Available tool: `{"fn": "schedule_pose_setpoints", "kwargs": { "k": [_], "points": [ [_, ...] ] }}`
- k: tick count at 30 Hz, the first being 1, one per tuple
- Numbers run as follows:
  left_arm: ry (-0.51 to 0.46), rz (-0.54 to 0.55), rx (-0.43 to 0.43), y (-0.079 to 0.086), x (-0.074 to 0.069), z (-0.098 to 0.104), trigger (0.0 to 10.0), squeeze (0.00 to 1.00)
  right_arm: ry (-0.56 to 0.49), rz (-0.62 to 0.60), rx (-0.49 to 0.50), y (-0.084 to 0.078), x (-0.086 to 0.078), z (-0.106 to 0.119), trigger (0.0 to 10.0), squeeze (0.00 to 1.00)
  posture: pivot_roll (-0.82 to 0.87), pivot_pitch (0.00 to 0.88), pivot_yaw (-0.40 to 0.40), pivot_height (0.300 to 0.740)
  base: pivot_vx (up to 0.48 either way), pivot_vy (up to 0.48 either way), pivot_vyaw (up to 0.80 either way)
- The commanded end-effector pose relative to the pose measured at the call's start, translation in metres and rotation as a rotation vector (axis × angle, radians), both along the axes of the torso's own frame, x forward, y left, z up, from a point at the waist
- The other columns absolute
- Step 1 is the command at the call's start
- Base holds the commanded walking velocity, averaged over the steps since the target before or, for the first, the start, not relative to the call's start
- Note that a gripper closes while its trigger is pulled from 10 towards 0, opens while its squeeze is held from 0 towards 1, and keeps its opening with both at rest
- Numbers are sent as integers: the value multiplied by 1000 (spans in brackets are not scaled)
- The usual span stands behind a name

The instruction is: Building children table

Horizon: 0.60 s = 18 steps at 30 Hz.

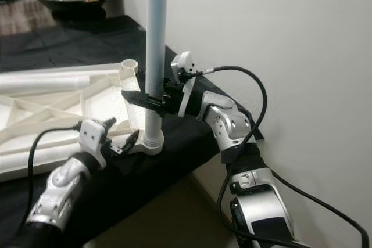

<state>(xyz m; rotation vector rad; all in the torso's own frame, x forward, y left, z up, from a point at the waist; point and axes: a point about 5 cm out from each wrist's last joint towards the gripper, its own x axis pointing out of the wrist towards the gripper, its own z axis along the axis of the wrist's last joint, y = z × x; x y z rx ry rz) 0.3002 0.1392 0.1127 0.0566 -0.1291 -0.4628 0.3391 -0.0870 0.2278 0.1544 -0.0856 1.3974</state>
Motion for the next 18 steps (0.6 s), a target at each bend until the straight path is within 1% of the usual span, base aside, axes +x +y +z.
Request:
{"fn": "schedule_pose_setpoints", "kwargs": {
  "k": [1,4,5,6,7,8,9,10,11,12,13,14,15,16,17,18],
  "points": [
    [18,3,13,2,-2,-5,10000,0,37,91,-3,8,-8,-12,0,0,47,0,-124,740,0,0,0],
    [18,3,13,2,-2,-5,10000,0,37,91,-3,8,-8,-12,0,0,47,0,-124,740,0,0,0],
    [20,3,15,2,-3,-5,10000,0,46,45,-17,9,-5,-18,0,0,46,0,-121,740,0,0,0],
    [20,3,15,2,-3,-5,10000,0,46,45,-17,9,-5,-18,0,0,46,0,-121,740,0,0,0],
    [21,4,17,3,-4,-5,10000,0,66,-87,-48,10,5,-25,0,0,42,0,-118,740,0,0,0],
    [22,4,18,4,-4,-5,10000,0,120,-308,-94,7,21,-34,0,0,40,0,-117,740,0,0,0],
    [22,4,18,4,-4,-5,10000,0,120,-308,-94,7,21,-34,0,0,40,0,-117,740,0,0,0],
    [22,3,19,3,-4,-5,10000,0,176,-578,-163,-3,38,-46,0,0,36,0,-115,740,0,0,0],
    [22,3,19,3,-4,-5,10000,0,176,-578,-163,-3,38,-46,0,0,36,0,-115,740,0,0,0],
    [22,1,18,3,-3,-5,10000,0,233,-837,-178,-18,49,-55,0,0,34,0,-114,740,0,0,0],
    [22,-4,16,1,-3,-5,10000,0,330,-1040,-181,-34,53,-68,0,0,29,0,-103,740,0,0,0],
    [22,-4,16,1,-3,-5,10000,0,330,-1040,-181,-34,53,-68,0,0,29,0,-103,740,0,0,0],
    [23,-10,15,-2,-3,-5,10000,0,403,-1142,-172,-42,51,-79,0,0,29,0,-103,740,0,0,0],
    [23,-13,14,-3,-3,-5,10000,0,449,-1183,-162,-45,50,-85,6549,0,29,0,-103,740,0,0,0],
    [23,-17,14,-4,-3,-5,10000,0,450,-1130,-135,-39,48,-84,10000,0,26,0,-98,740,0,0,0],
    [24,-18,15,-3,-3,-5,10000,0,407,-1042,-88,-28,46,-75,10000,0,22,0,-95,740,0,0,0]
  ]
}}
